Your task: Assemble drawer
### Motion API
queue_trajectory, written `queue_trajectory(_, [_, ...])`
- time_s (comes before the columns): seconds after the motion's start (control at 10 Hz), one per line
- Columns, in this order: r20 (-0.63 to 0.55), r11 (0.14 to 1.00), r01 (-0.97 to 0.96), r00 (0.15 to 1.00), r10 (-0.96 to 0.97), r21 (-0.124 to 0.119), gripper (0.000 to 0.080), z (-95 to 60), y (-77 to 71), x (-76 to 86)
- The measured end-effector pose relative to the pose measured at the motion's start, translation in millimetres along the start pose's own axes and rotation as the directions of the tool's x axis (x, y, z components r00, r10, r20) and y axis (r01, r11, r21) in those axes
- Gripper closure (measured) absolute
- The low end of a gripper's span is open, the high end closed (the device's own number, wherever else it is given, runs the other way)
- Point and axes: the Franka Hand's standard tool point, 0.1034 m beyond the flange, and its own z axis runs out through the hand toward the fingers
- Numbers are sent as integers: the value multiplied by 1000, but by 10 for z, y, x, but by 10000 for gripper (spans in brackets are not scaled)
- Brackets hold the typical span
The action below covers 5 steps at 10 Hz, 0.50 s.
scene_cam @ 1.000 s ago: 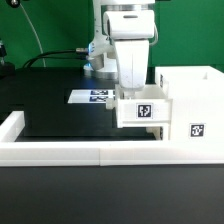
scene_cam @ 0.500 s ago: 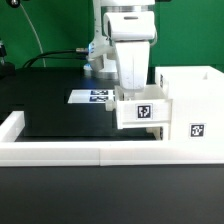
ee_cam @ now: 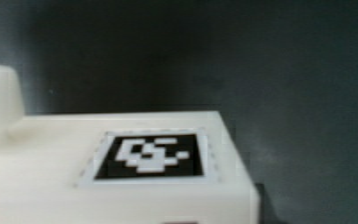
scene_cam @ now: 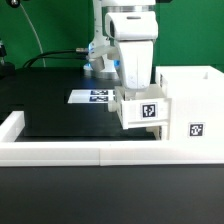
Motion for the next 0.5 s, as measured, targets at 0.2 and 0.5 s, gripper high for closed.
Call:
queue_trajectory(0.2, [0,1000,-12,1000,12,0,757,0,1,13])
queue_trajectory(0.5, [-1,997,-75,997,75,1,757,-5,7,109])
